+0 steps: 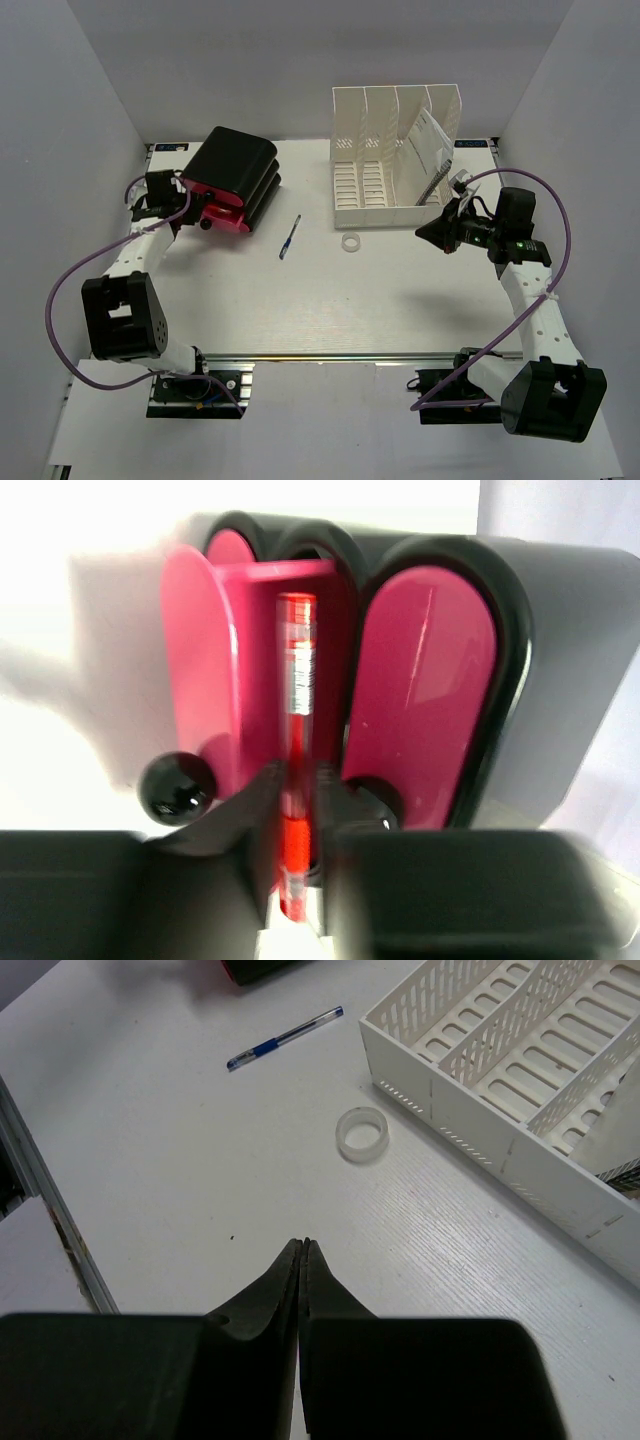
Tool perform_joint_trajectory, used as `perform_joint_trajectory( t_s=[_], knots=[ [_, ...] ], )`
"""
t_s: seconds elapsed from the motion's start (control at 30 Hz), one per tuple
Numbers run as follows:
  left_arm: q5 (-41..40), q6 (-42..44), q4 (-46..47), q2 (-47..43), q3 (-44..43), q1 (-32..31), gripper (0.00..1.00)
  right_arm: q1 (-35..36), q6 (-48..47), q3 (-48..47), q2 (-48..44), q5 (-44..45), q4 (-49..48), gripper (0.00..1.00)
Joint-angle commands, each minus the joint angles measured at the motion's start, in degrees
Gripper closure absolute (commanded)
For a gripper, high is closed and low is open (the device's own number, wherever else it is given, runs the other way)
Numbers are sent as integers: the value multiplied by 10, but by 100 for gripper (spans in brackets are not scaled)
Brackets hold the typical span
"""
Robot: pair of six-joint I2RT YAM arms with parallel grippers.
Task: Organize the desk
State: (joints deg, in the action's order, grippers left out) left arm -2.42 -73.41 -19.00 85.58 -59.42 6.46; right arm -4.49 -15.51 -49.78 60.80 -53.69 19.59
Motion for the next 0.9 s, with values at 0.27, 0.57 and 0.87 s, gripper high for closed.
perform_joint_trajectory(
  t_s=[0.27,0.57,0.87],
  knots=[
    [18,19,9,-6,-33,-3,46,-3,-11,-9,2,2,0,99],
    [76,42,18,-59,-45,-3,69,-3,-43,-7,3,-21,12,95],
    [101,204,-7,-260,53,-2,100,4,-259,12,-5,-119,99,50]
  ],
)
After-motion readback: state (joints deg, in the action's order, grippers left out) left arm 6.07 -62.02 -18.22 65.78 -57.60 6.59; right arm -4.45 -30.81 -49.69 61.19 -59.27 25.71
